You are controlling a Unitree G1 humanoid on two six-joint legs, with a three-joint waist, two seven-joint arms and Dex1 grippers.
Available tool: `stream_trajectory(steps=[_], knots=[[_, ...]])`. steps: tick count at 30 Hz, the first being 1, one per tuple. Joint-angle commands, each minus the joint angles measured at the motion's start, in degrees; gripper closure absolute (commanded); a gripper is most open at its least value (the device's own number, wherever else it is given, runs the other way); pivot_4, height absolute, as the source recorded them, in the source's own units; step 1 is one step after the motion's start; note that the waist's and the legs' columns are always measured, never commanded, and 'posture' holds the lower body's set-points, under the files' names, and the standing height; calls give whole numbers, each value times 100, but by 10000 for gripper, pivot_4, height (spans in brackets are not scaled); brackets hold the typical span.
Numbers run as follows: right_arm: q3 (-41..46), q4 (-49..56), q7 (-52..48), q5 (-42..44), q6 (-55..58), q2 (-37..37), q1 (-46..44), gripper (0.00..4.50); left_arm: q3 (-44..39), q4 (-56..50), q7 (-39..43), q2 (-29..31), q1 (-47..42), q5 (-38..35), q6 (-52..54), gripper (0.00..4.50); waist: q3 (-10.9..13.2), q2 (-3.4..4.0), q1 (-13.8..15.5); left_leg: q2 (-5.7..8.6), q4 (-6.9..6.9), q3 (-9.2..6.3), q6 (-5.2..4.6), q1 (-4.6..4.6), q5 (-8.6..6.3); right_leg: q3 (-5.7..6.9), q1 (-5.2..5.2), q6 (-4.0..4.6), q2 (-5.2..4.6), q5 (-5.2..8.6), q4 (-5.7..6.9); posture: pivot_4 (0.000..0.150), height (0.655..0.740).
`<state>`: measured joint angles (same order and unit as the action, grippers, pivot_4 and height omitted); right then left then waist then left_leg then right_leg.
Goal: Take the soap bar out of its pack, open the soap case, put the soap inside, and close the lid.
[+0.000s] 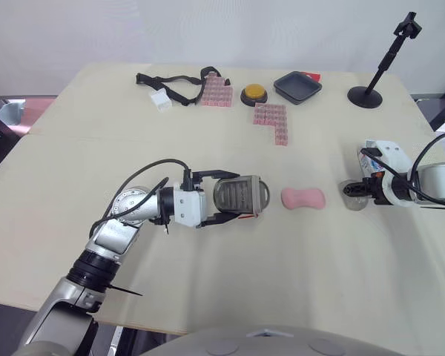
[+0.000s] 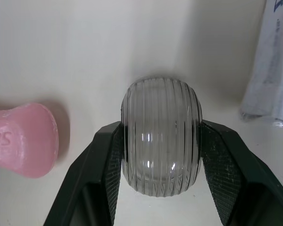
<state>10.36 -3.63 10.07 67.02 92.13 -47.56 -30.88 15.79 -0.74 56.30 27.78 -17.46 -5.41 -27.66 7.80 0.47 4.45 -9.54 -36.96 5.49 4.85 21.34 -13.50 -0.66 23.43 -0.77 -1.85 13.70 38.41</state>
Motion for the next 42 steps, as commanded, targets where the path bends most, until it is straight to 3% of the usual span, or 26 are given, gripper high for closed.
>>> stream_trajectory(steps=[1, 4, 8, 13, 17, 20, 26, 34, 37, 42], knots=[[-1, -11, 16, 54, 37, 1, -77, 8255, -65, -199, -81, 64, 34, -24, -6, 10314, 3, 6, 6, 0, 0, 0, 0, 0, 0, 0, 1, 0, 0, 0, 0, 1500, 7287], [-58, 39, -82, 158, 37, -121, -152, 146, -79, -221, -86, 75, 49, -22, 15, 10314, 3, 7, 21, 1, 6, 0, 0, 2, 0, 2, 1, -1, 1, 0, -6, 1500, 7287], [-177, 157, -203, 477, 37, -474, -316, 146, -87, -220, -88, 89, 47, -16, 8, 10314, 6, 13, 32, 1, 12, 0, 1, 5, -1, 3, 2, -1, 1, 0, -12, 1500, 7287], [-171, 874, -1167, 468, -137, -1060, -381, 146, -160, -152, -48, 167, 31, -79, 41, 10314, 7, 13, 32, 0, 20, 0, 3, 4, -2, 3, 2, -2, 3, 0, -16, 1500, 7287], [250, 2274, -3468, -669, -2580, -1399, 797, 146, -290, 134, -48, 252, -138, -150, 338, 10314, 8, 11, 58, -6, 24, -1, 7, 5, -5, 6, 2, -3, 5, 0, -21, 1500, 7287], [408, 2476, -4432, -1370, -3665, -1506, 1683, 146, -292, 172, 44, 296, -264, -160, 452, 10314, 8, 7, 93, -20, 24, -1, 5, 10, -8, 10, 2, -3, 1, 1, -26, 1500, 7287], [879, 2526, -5635, -2227, -5886, -512, 3100, 146, -143, 279, 186, 423, -476, 25, 1023, 10314, 7, 6, 61, -22, 17, 3, -12, 15, -13, 9, 10, 3, -10, 4, -22, 1500, 7287], [619, 2714, -7407, -3364, -8368, 153, 4761, 146, 38, 543, 362, 517, -854, 392, 1392, 10314, 5, 6, -25, -29, 8, 4, -56, 35, -29, 11, 38, 33, -10, 22, -6, 1500, 7287], [446, 2497, -7483, -3808, -8826, 258, 4949, 146, 56, 614, 368, 490, -984, 440, 1461, 10314, 5, 6, -48, -24, 6, 5, -68, 32, -23, 10, 37, 40, -17, 24, -5, 1500, 7287], [175, 2544, -6763, -4338, -8535, 395, 4859, 146, 86, 723, 360, 370, -1181, 425, 1571, 10314, 4, 7, -100, -23, 6, 4, -72, 28, -20, 11, 37, 42, -16, 25, 1, 1500, 7287]])
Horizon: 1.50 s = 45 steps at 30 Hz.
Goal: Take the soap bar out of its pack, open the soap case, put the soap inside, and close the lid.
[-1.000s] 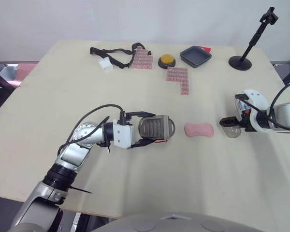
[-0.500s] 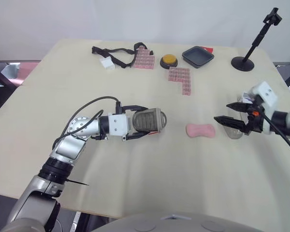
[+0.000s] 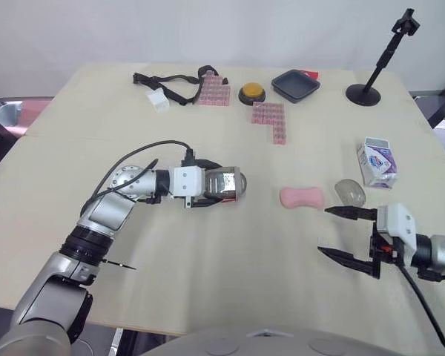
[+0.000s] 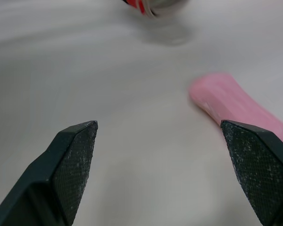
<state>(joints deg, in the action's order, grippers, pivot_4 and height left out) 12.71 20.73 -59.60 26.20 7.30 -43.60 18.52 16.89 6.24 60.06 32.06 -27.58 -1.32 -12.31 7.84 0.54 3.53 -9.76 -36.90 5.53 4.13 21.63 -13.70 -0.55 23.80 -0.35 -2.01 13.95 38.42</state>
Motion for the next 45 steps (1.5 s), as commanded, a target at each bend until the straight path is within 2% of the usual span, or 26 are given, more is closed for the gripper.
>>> stream_trajectory(steps=[1, 4, 7, 16, 25, 29, 45], knots=[[-82, 84, 211, -252, -111, 42, -168, 146, -10, 73, -19, -97, -231, 26, 66, 10314, 0, 1, -10, 0, 0, 0, 0, 1, 0, 0, 0, 0, 0, 0, 0, 1500, 7287], [-63, -33, -76, -6, -103, -9, -393, 146, 9, 109, -55, -257, -441, 33, 267, 10314, 0, 0, -23, 2, 0, 0, -2, 1, 1, 0, 0, 0, -2, 0, 1, 1500, 7287], [-134, -275, -340, -440, -943, -13, -381, 146, 81, -21, 159, -303, -530, -63, 499, 10314, 0, 0, -21, 3, 0, 0, -3, 3, 1, 1, 0, 0, -4, 0, 1, 1500, 7287], [-196, -6, -558, 206, -729, 226, -8, 146, 376, -348, 1024, -116, -716, -183, 1264, 10314, -1, 1, -24, 3, -2, -1, -18, 17, 0, 7, 8, 0, -7, 1, 0, 1500, 7287], [-188, -115, -179, 199, -496, 422, -190, 146, 828, -222, 798, -372, -1218, 417, 2029, 10314, -1, 1, -28, 15, -2, -2, -30, 19, 7, 12, 8, 2, -21, 2, 4, 1500, 7287], [-297, -58, -87, 209, -318, 443, -220, 146, 957, -68, 670, -472, -1336, 631, 2035, 10314, -1, 1, -35, 17, -2, -2, -32, 21, 7, 13, 8, 2, -23, 2, 3, 1500, 7287], [-311, -208, -276, 105, -343, 385, -314, 146, 1078, -40, 965, -415, -1357, 733, 1988, 10314, 0, 1, -26, 19, -2, -2, -32, 24, 7, 14, 8, 2, -26, 2, 2, 1500, 7287]])
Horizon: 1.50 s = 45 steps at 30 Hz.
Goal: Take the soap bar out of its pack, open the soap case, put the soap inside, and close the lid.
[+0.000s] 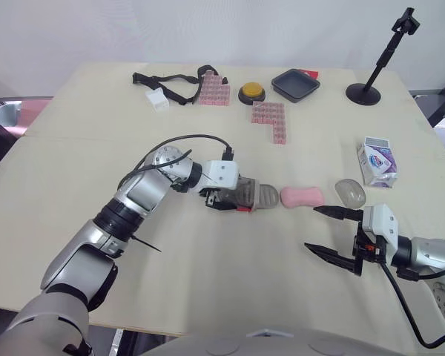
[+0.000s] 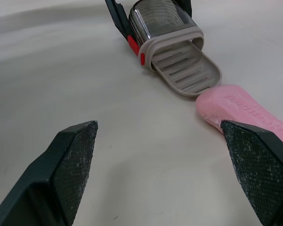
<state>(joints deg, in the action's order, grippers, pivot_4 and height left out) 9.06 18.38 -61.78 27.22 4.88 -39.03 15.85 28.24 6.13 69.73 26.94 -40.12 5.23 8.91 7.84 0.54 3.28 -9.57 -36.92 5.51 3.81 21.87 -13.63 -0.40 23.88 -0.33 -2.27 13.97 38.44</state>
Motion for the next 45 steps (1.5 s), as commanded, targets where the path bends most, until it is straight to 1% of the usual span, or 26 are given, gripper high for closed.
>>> stream_trajectory(steps=[1, 5, 10, 13, 16, 19, 22, 24, 28, 36, 37, 45], knots=[[47, 16, -66, -9, -107, -70, -55, 146, -77, 1, -1, 125, -110, 78, -149, 10314, 0, 0, -1, 0, 0, 0, 0, 0, 0, 0, 0, 0, 0, 0, 0, 1500, 7287], [49, -56, -104, -50, -142, -60, -79, 146, -161, 5, 65, 282, -82, 13, -198, 10314, 0, 0, -5, 0, 0, 0, 0, -1, 0, 0, 0, 0, 0, 0, 0, 1500, 7287], [105, -198, -187, -76, -190, -95, -133, 146, -260, 13, 119, 615, 33, -4, -335, 10314, 0, 0, -15, 0, 0, 0, 0, -1, 0, 0, 0, 0, 0, 0, 0, 1500, 7287], [109, -222, -204, -80, -206, -96, -143, 146, -262, 16, 114, 657, 43, -29, -361, 10314, 0, 0, -11, 0, 0, 0, 0, -1, 0, 0, 0, 0, 0, 0, 1, 1500, 7287], [168, -359, -263, -92, -257, -150, -199, 146, -605, -63, 121, 971, 309, -243, -499, 10314, 0, 1, -40, 1, 0, 1, 0, -1, 0, 0, 0, 0, -1, 0, 0, 1500, 7287], [167, -399, -281, -86, -285, -166, -213, 146, -672, -81, 116, 1023, 368, -294, -537, 10314, 0, 1, -33, -2, 1, -2, -1, 0, 0, 5, 0, 0, 2, 0, 0, 1500, 7287], [134, -509, -341, -109, -320, -203, -257, 146, -730, 202, 222, 1215, 579, -341, -1037, 10314, -1, 2, -17, 0, 0, -2, -1, -1, 1, 6, -1, 1, -2, 0, 1, 1500, 7287], [117, -541, -368, -117, -337, -216, -268, 146, -731, 357, 234, 1236, 595, -343, -1231, 10314, -1, 1, -14, 1, 0, -2, -1, 0, 1, 7, -1, 1, -4, 0, -1, 1500, 7287], [116, -571, -406, -119, -360, -233, -265, 146, -768, 472, 355, 1162, 581, -532, -1298, 10314, -1, 2, -23, 1, 0, -2, -3, -2, 2, 8, -1, 1, -4, 1, 1, 1500, 7287], [174, -519, -427, -100, -370, -258, -129, 146, -735, 753, 446, 1159, 587, -520, -1560, 10314, -2, 2, -21, 1, 0, -2, -3, -1, 2, 9, -1, 2, -4, 1, 1, 1500, 7287], [182, -515, -421, -102, -372, -262, -116, 0, -750, 822, 459, 1157, 566, -537, -1601, 54, -2, 2, -23, 1, 0, -2, -4, -1, 2, 9, -1, 2, -4, 1, 1, 1500, 7287], [216, -507, -426, -87, -387, -297, -71, 0, -977, 960, 736, 1183, 429, -840, -1613, 54, -1, 1, -18, 1, 0, -2, -5, 0, 2, 11, 0, 3, -7, 2, 0, 1500, 7287]])
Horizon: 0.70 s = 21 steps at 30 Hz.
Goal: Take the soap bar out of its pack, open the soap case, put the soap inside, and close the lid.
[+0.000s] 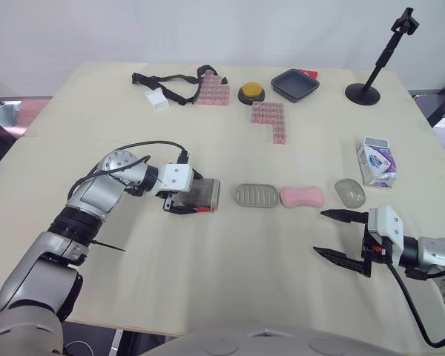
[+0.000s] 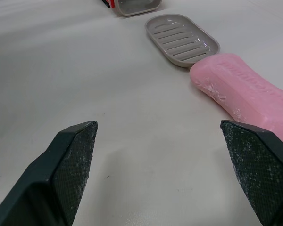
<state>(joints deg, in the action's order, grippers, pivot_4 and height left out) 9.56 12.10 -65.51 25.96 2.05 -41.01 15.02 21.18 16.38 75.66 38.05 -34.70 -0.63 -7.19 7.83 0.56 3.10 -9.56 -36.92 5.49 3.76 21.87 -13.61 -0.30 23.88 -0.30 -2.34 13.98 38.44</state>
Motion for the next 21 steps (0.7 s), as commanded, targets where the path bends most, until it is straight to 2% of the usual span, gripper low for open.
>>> stream_trajectory(steps=[1, 5, 9, 15, 21], knots=[[188, 127, -75, 47, -100, -135, 0, 0, -411, -173, 225, 90, -115, -472, 134, 54, 0, 0, -1, 0, 0, 0, 0, 0, 0, 0, 0, 0, 0, 0, 0, 1500, 7287], [319, 356, -212, 134, 70, -496, -117, 0, -1050, -1051, 316, 138, -36, -1573, 1210, 54, 1, -1, 1, 0, 0, 0, 0, 0, 0, 1, 7, 0, 0, 0, 1, 1500, 7287], [346, 872, -72, 399, 819, -984, -665, 0, -1643, -2389, 29, 173, 537, -2716, 2439, 54, -2, 3, -46, 1, 0, 3, -1, 10, 0, -4, 11, 1, 0, 0, 2, 1500, 7287], [-512, 925, 59, -52, 1740, -1404, -1934, 0, -1817, -3444, -283, 45, 2036, -2850, 2169, 54, -2, 3, -58, -5, 3, 0, -1, 8, 1, 0, 7, 1, 8, 1, 1, 1500, 7287], [-1738, 70, -4, -932, 2014, -1159, -3589, 0, -2053, -3518, -439, -93, 3216, -2676, 1321, 54, -1, 1, -69, -3, 0, -2, -6, -17, 4, 5, 8, 1, 4, 1, 1, 1500, 7287]])
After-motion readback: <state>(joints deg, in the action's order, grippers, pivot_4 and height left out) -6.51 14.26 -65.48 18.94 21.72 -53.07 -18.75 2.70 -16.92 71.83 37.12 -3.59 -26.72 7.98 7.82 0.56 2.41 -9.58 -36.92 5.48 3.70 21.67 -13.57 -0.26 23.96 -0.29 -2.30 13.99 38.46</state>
